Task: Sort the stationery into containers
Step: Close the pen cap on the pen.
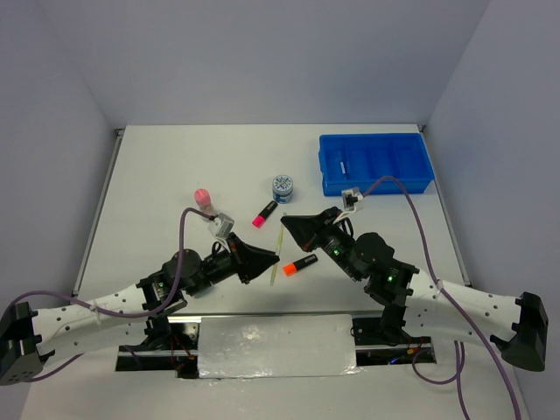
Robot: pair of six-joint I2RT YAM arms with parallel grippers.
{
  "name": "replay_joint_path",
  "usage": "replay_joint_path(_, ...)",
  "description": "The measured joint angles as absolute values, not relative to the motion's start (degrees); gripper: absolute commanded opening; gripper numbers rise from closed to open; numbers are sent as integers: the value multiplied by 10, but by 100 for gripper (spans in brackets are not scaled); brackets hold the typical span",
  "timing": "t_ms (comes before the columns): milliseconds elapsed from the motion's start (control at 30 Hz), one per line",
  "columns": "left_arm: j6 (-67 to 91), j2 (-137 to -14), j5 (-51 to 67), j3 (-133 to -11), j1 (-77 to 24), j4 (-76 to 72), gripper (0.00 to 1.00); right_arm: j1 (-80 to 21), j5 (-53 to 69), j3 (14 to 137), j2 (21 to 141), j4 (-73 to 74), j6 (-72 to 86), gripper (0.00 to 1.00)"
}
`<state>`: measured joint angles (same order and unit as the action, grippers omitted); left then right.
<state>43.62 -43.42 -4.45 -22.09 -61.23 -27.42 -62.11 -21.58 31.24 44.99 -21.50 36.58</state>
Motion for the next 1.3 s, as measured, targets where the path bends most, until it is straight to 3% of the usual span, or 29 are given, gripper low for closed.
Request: replay_joint_path(1300, 421, -392, -76, -224, -612, -239, 0, -629, -190, 303, 475, -246, 391, 1)
